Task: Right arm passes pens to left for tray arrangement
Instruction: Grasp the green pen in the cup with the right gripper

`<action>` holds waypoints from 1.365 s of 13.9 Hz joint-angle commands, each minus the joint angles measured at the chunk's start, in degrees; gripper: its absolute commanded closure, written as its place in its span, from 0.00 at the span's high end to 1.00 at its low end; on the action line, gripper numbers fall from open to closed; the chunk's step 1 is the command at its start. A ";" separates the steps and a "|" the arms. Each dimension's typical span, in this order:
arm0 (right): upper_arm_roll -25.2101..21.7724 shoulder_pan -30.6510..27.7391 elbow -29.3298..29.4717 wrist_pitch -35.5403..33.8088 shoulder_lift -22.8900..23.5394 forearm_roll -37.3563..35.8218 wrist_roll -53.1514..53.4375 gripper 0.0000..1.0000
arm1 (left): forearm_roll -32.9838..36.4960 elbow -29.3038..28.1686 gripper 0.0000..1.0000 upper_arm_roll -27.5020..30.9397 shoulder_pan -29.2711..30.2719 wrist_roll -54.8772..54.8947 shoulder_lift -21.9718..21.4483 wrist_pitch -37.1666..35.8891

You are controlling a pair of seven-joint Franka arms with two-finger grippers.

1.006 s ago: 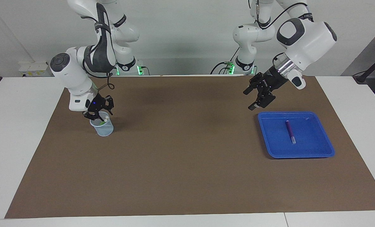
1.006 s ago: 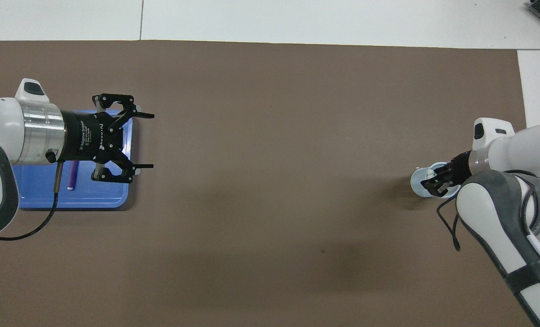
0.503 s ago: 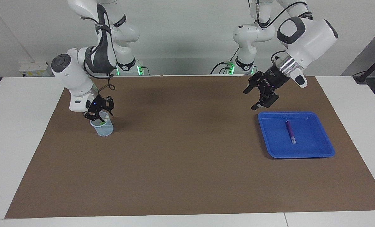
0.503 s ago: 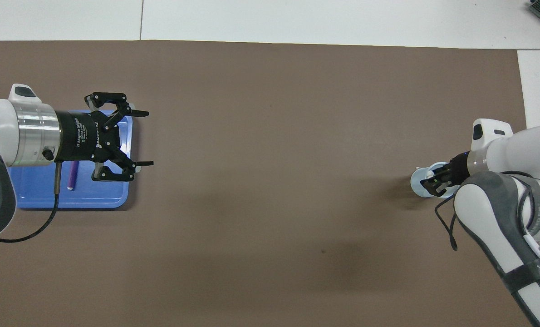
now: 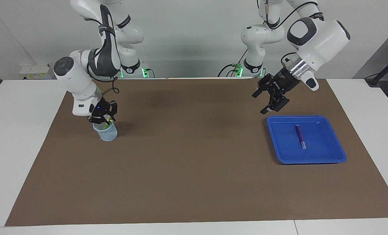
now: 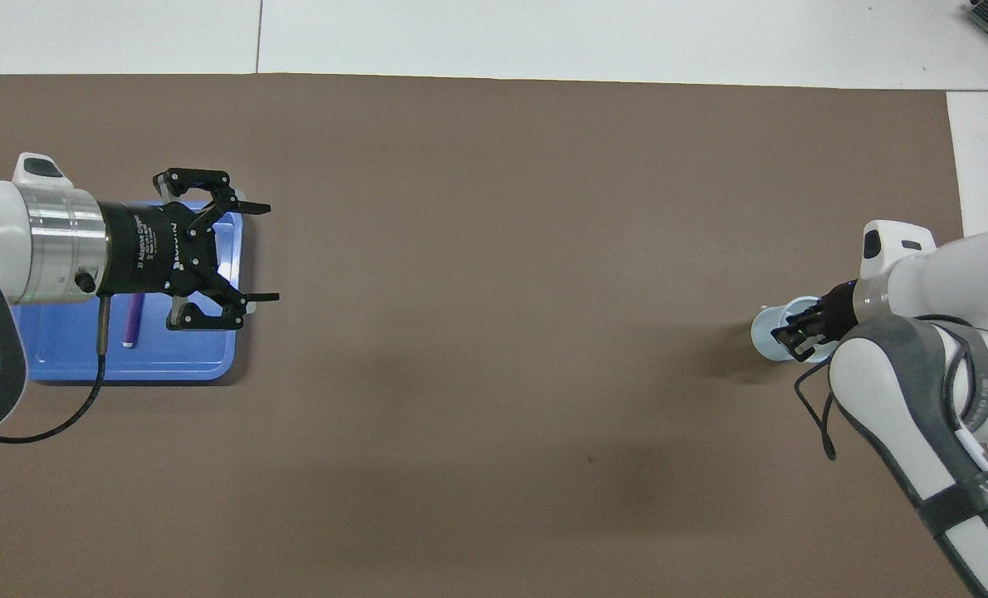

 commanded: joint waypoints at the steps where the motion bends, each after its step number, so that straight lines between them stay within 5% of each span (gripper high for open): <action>1: 0.22 -0.19 -0.52 0.30 -0.07 -0.13 0.39 0.29 | -1.04 -1.89 0.96 0.36 0.02 -0.39 -2.09 0.81; 4: 0.22 -0.19 -0.44 1.00 0.02 -0.13 0.21 0.38 | -0.96 -2.15 0.93 0.36 -0.51 -0.39 -2.18 0.90; 8: 0.22 -0.28 -0.52 1.27 0.02 -0.13 -0.23 0.37 | -1.04 -1.80 0.92 0.27 -0.42 -0.74 -2.44 1.07; 15: 0.22 -0.72 -0.52 0.48 -0.07 -0.13 -1.63 0.00 | -1.04 -2.06 0.92 0.27 -0.42 -0.74 -2.97 1.07; 19: 0.22 -0.90 -0.09 0.04 0.02 -0.13 -1.81 0.00 | -1.04 -2.24 0.92 0.27 -0.42 -0.74 -2.97 1.25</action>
